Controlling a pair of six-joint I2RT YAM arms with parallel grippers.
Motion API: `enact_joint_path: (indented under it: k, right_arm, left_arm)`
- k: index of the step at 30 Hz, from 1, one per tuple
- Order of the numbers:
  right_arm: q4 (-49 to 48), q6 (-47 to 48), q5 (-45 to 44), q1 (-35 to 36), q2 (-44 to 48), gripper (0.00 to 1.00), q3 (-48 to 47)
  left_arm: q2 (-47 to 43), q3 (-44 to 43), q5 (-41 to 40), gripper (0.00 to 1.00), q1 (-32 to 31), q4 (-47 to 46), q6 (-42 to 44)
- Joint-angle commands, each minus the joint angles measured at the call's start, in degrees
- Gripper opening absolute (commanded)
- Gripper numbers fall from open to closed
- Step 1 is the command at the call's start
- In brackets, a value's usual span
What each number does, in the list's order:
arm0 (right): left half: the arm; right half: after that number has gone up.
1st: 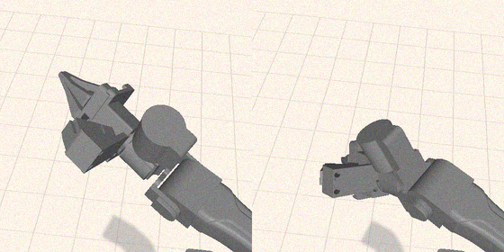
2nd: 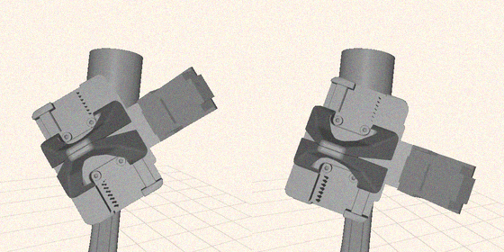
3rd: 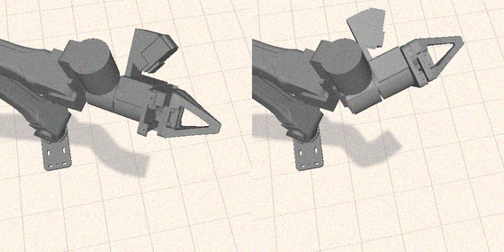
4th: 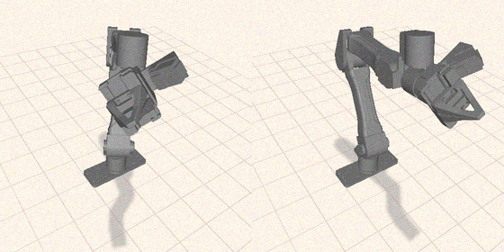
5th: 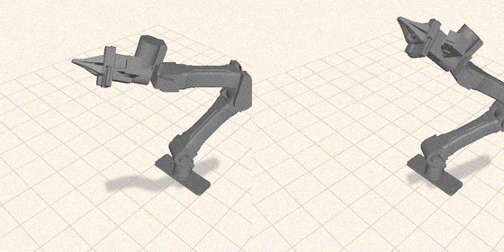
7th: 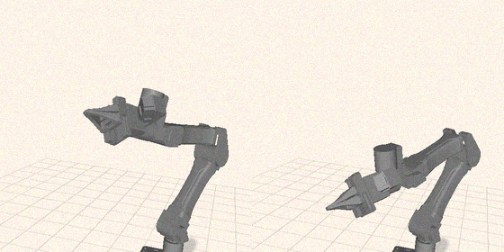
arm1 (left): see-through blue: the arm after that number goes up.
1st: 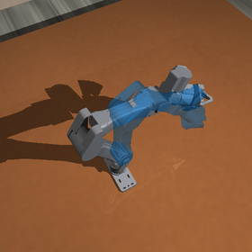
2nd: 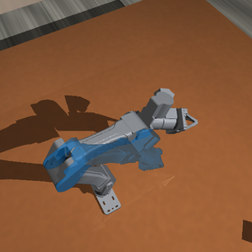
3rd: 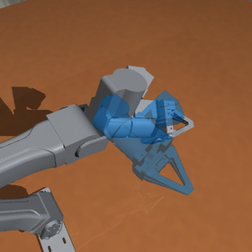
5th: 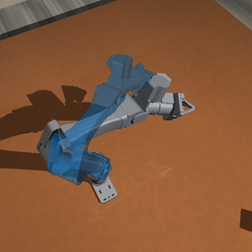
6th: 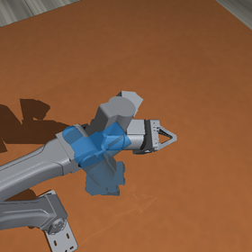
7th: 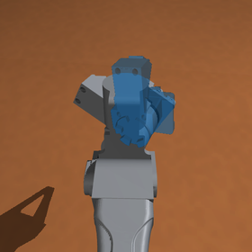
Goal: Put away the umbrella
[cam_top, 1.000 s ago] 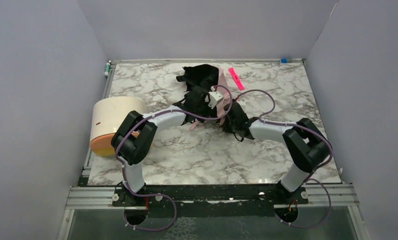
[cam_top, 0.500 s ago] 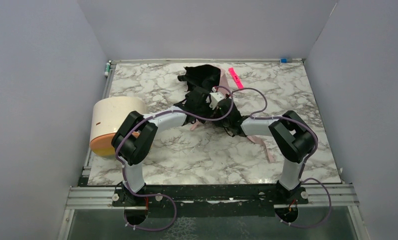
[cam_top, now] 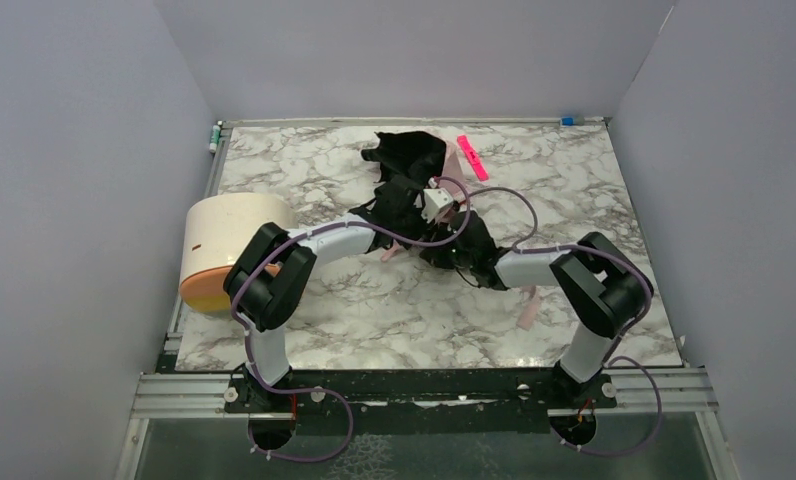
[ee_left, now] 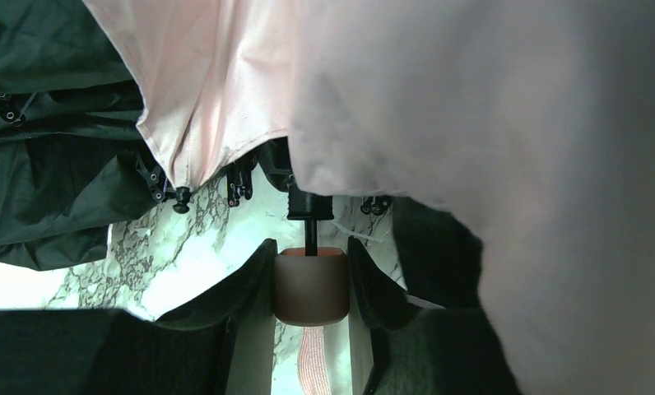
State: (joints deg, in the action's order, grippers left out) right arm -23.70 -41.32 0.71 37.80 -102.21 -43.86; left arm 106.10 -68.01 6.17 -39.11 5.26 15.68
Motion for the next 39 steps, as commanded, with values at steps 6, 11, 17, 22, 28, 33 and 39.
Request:
enact_joint_path:
  k: [6,11,17,22,28,33,39]
  right_arm:
    - [12.27,3.65,6.20,0.25,22.88,0.20,12.71]
    - [29.07,3.73,2.58,0.25,40.03,0.31,13.46]
    - [51.85,4.31,-14.41,0.14,50.51,0.38,5.28]
    - [58.76,9.14,-18.70,-1.43,45.09,0.48,-0.23]
    - [54.37,14.19,-9.02,-2.80,44.89,0.61,0.72]
    - [51.47,16.81,-1.17,-3.14,44.92,0.63,4.28]
    - [47.62,15.38,4.46,-4.48,42.00,0.63,7.71]
  left_arm:
    - [0.58,3.03,-0.28,0.00,-0.88,-1.76,4.33]
    - [-1.51,6.92,0.43,0.00,-0.88,-4.77,9.68]
    - [-4.32,11.91,6.62,0.00,-0.88,-4.99,18.25]
    - [-5.03,13.98,7.76,0.00,-0.88,-2.73,25.49]
    - [-6.87,16.10,7.04,0.00,0.23,-0.72,33.53]
    - [-5.57,13.61,10.57,0.00,4.10,2.66,38.07]
    - [-4.80,12.39,12.59,0.00,5.48,4.41,44.55]
